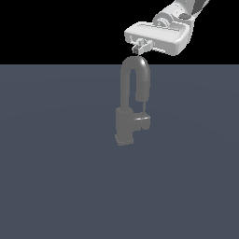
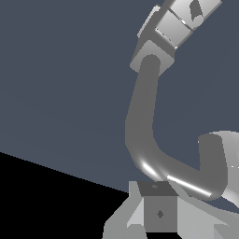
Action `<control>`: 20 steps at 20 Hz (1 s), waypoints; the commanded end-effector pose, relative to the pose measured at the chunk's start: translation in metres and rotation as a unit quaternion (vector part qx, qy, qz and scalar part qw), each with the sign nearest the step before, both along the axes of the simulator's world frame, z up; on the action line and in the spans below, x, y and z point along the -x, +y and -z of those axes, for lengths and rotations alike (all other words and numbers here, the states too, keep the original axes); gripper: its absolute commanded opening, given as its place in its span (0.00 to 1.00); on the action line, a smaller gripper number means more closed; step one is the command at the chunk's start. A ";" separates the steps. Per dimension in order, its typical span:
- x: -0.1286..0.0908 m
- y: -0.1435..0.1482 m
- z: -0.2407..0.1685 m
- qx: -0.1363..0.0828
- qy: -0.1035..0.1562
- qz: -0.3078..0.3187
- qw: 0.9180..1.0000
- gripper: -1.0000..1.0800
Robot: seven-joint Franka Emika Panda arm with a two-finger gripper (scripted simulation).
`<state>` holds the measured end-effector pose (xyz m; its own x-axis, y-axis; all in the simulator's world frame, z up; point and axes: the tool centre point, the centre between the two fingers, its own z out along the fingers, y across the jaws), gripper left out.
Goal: Turn on the faucet by rotating a designated handle.
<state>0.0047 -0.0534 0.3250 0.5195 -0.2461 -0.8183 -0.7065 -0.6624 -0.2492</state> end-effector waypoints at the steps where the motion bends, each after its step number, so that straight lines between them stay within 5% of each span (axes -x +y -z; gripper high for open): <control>1: -0.008 -0.004 0.014 -0.017 0.022 0.017 0.999 0.00; 10: -0.033 -0.018 0.073 -0.080 0.104 0.085 0.988 0.00; 20: -0.048 -0.027 0.143 -0.148 0.194 0.159 0.957 0.00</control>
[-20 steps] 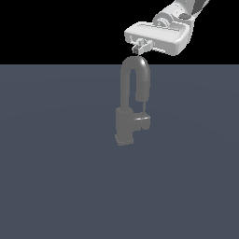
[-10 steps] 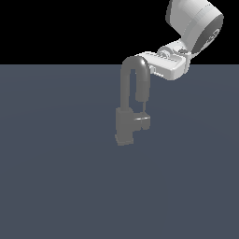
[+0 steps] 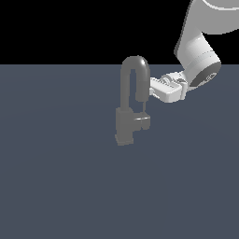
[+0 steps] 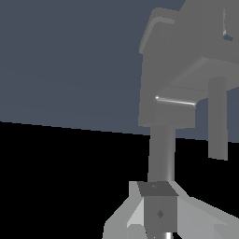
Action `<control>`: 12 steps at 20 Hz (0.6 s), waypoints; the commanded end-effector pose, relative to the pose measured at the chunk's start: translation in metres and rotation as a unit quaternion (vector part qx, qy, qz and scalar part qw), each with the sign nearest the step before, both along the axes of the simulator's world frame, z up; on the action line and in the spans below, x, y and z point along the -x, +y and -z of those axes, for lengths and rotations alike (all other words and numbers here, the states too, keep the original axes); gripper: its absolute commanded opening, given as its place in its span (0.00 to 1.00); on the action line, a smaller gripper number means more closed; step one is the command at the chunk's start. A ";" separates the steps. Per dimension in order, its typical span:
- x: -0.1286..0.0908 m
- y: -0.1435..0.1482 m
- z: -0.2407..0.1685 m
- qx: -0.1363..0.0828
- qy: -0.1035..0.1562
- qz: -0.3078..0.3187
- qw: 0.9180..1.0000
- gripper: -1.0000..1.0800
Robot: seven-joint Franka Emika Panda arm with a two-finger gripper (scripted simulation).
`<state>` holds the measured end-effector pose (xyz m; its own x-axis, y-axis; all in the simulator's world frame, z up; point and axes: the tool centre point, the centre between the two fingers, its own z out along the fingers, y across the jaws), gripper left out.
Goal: Turn on the faucet by rotating a designated handle.
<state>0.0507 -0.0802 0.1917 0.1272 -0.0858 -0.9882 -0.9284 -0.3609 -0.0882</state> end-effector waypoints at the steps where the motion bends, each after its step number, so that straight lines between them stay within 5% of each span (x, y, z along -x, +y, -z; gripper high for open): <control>1: -0.002 -0.001 0.015 -0.015 0.020 0.017 1.000 0.00; 12: -0.003 0.000 0.052 -0.049 0.066 0.055 0.995 0.00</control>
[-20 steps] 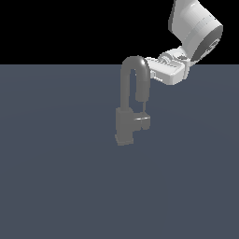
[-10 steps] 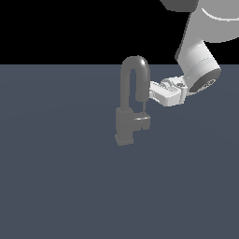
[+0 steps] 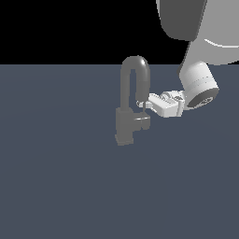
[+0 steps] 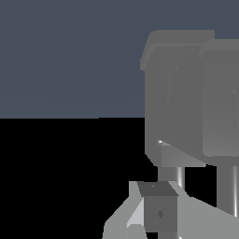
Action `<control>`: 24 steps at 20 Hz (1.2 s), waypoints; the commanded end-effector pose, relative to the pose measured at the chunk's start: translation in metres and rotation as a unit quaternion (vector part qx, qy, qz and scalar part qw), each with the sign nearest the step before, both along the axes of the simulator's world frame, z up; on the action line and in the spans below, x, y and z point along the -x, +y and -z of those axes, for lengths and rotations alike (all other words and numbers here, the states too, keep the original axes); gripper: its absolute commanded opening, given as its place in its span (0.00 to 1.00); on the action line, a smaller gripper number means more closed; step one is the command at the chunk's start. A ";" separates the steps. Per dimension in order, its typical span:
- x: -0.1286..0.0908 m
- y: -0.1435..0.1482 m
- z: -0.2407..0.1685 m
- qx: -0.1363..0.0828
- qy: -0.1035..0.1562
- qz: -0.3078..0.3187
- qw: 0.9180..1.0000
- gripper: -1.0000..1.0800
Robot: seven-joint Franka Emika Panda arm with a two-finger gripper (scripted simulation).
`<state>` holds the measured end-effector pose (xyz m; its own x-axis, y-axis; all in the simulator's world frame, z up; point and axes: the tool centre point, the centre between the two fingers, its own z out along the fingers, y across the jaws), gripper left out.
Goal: Turn on the faucet by rotating a designated handle.
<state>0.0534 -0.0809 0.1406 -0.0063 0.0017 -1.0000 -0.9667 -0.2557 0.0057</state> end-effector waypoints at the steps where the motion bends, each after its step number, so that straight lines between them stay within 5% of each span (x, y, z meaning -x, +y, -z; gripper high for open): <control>1: 0.000 0.000 0.001 -0.002 0.002 0.002 1.000 0.00; 24: 0.028 -0.007 -0.009 0.001 -0.002 -0.001 1.000 0.00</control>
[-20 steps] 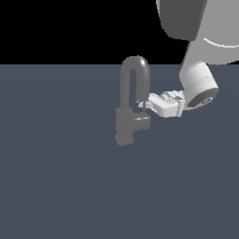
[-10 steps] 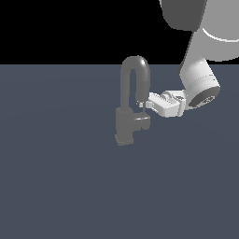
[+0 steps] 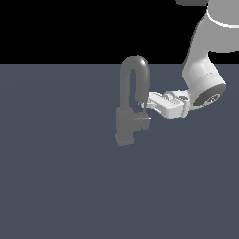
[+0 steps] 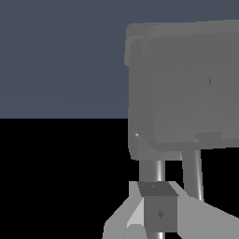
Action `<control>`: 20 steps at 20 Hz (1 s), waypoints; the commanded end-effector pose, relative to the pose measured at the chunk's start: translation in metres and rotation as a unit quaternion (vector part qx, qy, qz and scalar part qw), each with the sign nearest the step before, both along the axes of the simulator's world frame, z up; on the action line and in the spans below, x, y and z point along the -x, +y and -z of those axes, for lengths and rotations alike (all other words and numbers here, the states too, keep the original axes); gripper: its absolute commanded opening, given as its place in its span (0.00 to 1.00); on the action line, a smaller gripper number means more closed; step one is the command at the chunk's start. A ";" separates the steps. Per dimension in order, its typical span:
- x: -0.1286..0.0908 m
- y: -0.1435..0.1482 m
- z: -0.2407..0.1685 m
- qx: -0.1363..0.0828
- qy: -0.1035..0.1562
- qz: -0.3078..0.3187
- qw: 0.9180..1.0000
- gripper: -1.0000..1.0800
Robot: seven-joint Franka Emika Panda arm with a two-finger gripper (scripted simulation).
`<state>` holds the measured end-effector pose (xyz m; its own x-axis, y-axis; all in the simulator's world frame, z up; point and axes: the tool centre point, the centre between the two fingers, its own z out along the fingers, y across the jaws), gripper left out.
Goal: Turn on the faucet by rotating a designated handle.
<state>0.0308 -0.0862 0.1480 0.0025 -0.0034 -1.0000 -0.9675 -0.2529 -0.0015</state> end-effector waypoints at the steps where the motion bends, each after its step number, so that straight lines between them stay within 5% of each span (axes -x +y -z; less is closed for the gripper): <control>1: 0.008 -0.002 -0.002 -0.001 0.002 -0.002 1.000 0.00; 20: 0.049 -0.013 0.009 -0.001 0.000 -0.002 1.000 0.00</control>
<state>-0.0045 -0.0951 0.1518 0.0321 -0.0074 -0.9995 -0.9665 -0.2548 -0.0292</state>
